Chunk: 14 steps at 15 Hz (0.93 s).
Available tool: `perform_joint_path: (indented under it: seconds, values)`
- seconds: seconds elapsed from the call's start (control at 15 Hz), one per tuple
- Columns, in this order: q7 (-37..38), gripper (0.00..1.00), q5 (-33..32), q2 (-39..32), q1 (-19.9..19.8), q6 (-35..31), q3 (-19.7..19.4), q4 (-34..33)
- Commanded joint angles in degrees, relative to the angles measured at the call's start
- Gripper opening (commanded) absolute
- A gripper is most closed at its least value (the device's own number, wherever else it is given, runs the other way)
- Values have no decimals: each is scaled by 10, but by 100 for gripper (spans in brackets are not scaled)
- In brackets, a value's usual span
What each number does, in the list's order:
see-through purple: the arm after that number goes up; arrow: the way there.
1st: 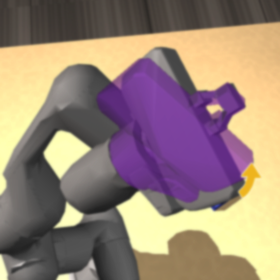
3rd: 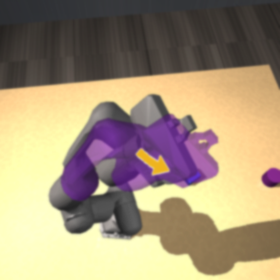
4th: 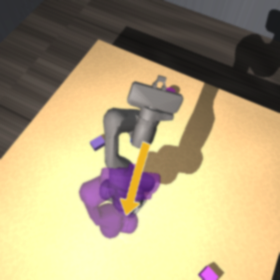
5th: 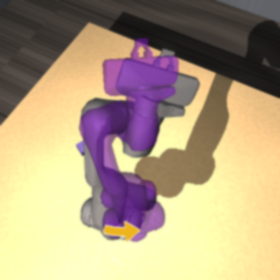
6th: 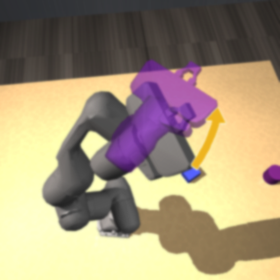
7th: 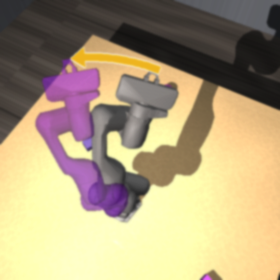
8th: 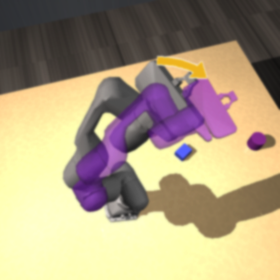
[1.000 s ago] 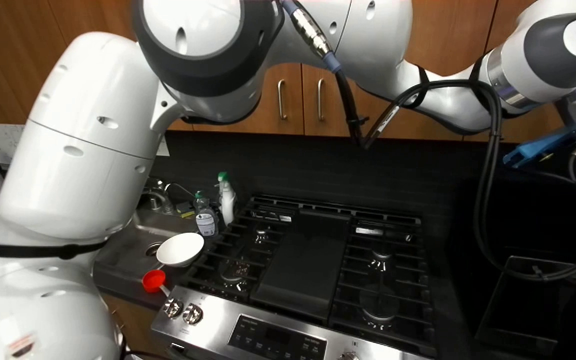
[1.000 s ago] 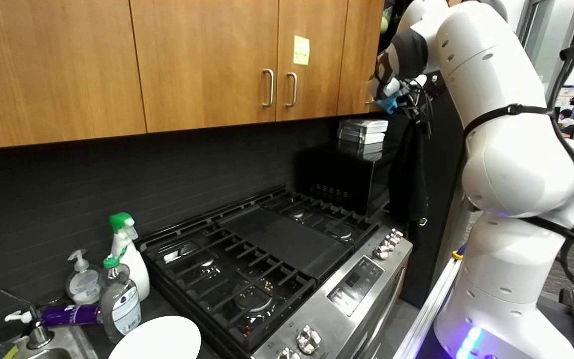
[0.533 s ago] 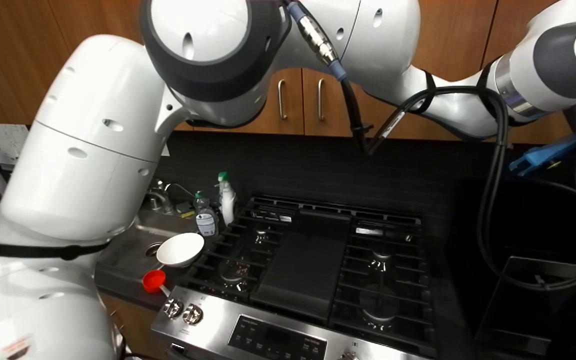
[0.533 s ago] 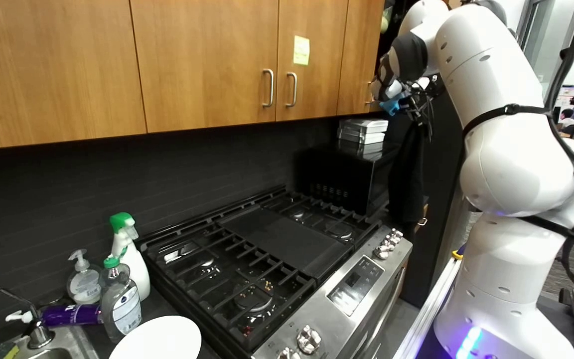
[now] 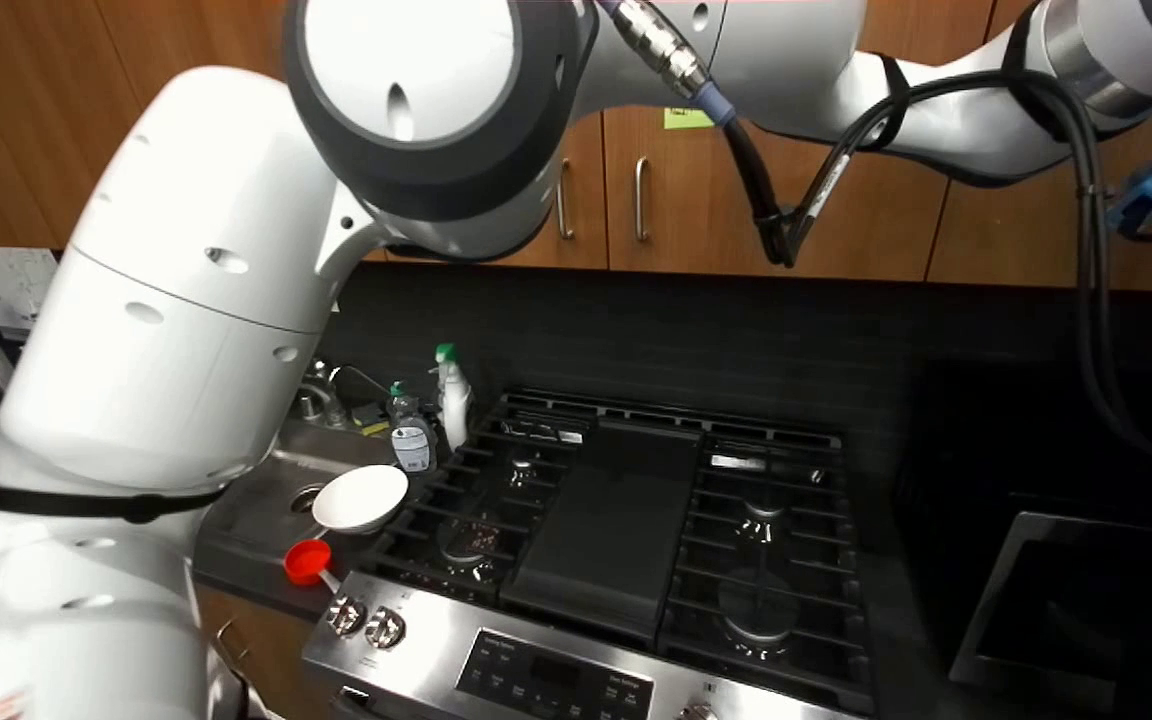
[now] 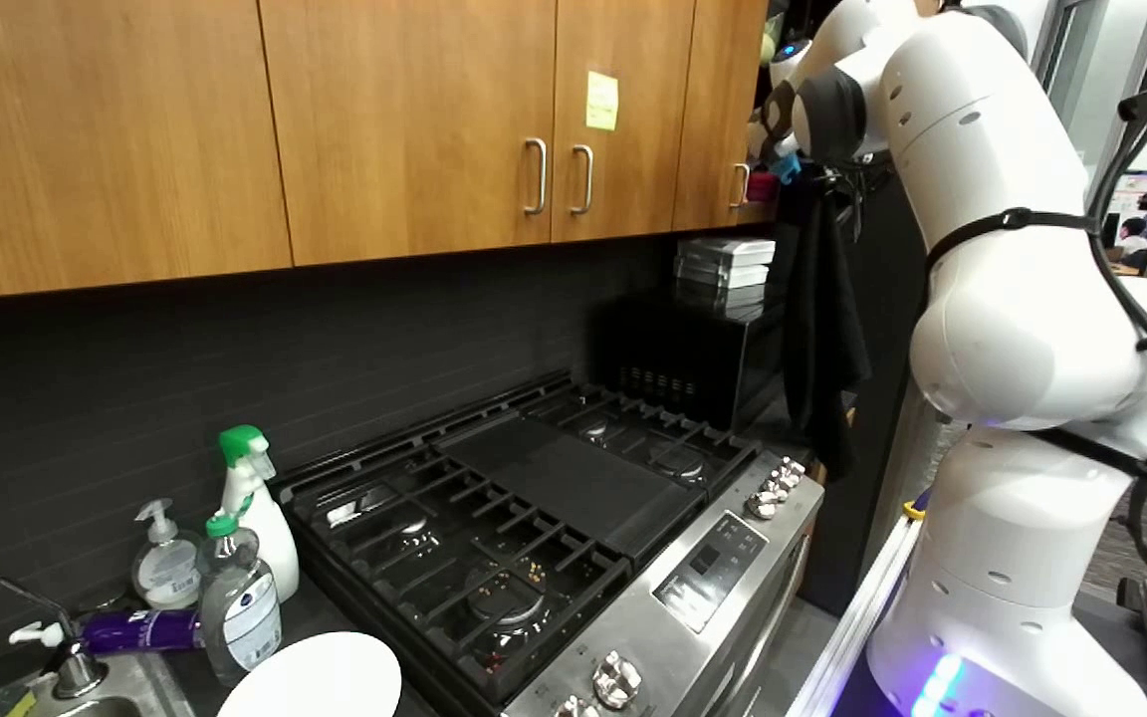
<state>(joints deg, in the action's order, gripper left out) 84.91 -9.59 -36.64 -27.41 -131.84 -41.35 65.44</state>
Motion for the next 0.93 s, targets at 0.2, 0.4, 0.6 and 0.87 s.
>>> perform_joint_path:
  seconds: [0.2, 0.4, 0.6, 0.87]
  values:
    - [-98, 1, 120, 7, -76, 96, 125, -85]
    - [-118, 1, 187, 12, -97, 164, 146, -76]
    - [-149, 1, 272, 21, -132, 169, 178, -62]
    - [-222, 1, 387, 19, -177, 151, 224, -54]
